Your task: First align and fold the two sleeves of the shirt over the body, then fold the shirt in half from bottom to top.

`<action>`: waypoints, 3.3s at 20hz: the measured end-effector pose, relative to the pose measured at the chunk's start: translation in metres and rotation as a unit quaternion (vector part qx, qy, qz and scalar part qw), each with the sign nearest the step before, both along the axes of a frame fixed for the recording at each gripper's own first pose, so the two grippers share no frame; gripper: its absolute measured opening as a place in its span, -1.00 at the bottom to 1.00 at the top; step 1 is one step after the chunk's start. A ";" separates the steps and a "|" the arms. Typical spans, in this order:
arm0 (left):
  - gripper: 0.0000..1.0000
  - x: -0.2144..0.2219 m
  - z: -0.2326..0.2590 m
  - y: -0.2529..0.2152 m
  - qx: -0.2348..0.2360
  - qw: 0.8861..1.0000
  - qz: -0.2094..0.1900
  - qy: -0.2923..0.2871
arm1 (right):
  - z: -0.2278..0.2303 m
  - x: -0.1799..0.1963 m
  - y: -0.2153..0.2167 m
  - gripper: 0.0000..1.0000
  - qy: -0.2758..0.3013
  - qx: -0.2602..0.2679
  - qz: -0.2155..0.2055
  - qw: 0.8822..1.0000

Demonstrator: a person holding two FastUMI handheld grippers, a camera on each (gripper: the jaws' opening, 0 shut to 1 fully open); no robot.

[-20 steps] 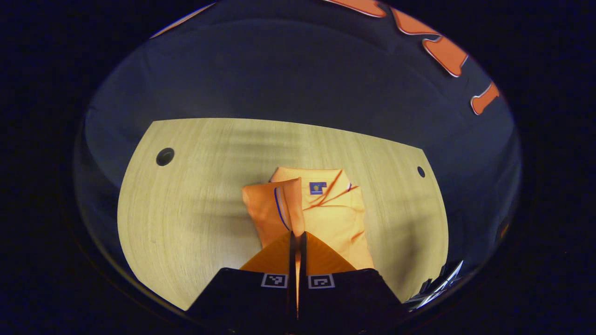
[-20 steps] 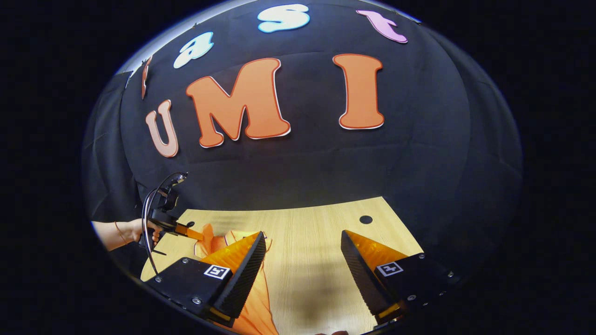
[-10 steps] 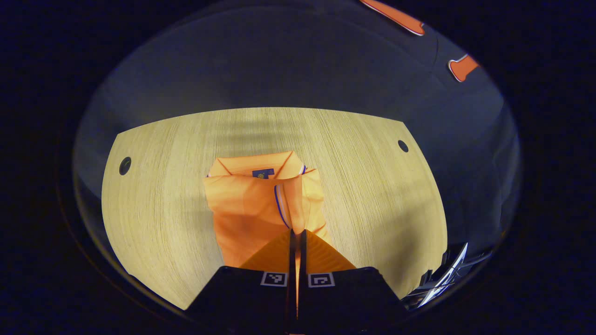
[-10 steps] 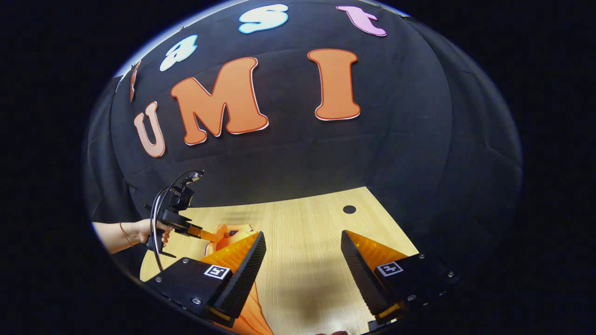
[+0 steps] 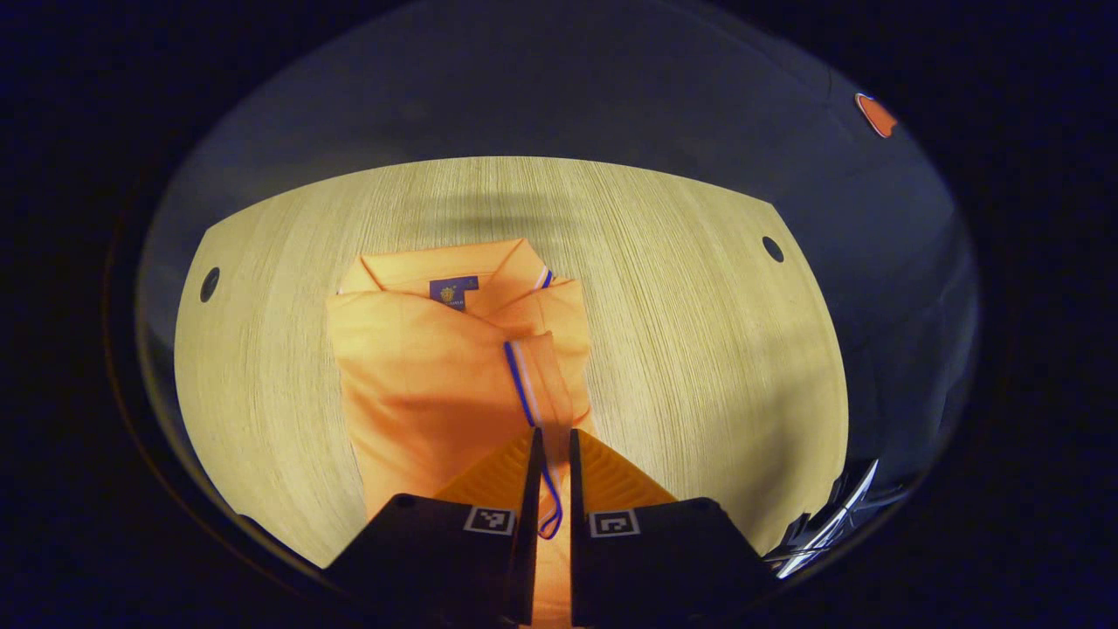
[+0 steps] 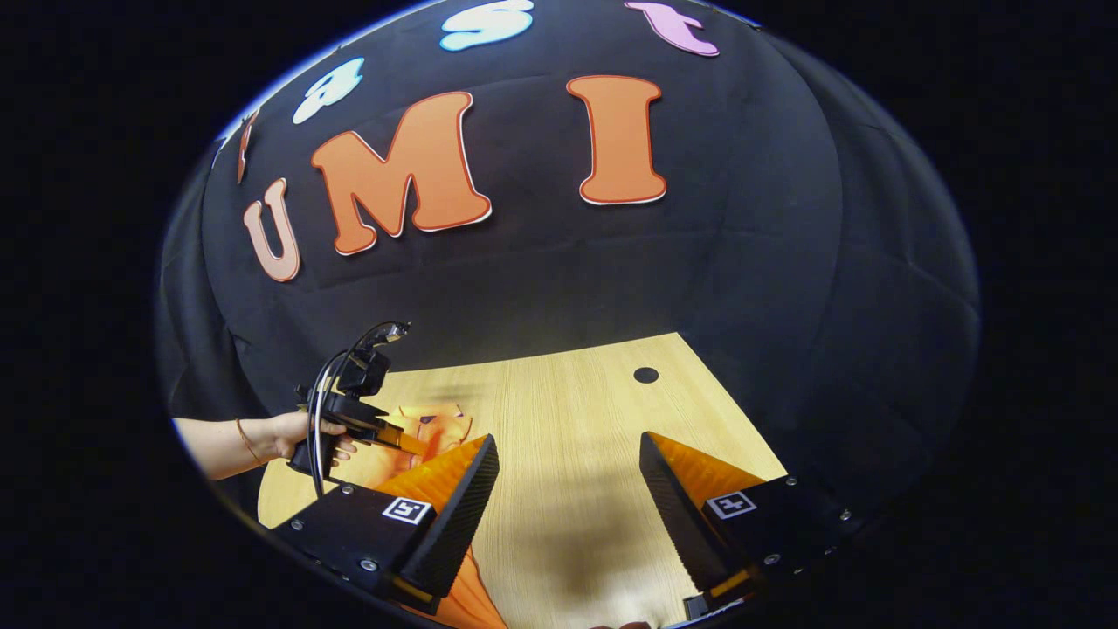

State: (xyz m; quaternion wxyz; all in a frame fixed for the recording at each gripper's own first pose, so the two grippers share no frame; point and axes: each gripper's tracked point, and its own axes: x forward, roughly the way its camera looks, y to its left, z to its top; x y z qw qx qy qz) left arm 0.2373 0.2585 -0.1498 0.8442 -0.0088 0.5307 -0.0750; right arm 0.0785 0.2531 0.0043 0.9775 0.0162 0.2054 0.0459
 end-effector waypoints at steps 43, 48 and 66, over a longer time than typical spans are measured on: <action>0.95 -0.357 -0.036 0.166 0.036 0.999 0.014 0.037 | -0.209 -0.135 0.177 0.99 0.364 -0.073 0.107 0.922; 0.95 -0.388 -0.063 0.167 0.053 0.995 0.028 0.081 | -0.229 -0.141 0.167 0.98 0.408 -0.092 0.083 0.904; 0.95 -0.354 -0.104 0.171 0.138 0.985 0.025 0.103 | -0.255 -0.143 0.148 0.93 0.422 -0.117 0.042 0.898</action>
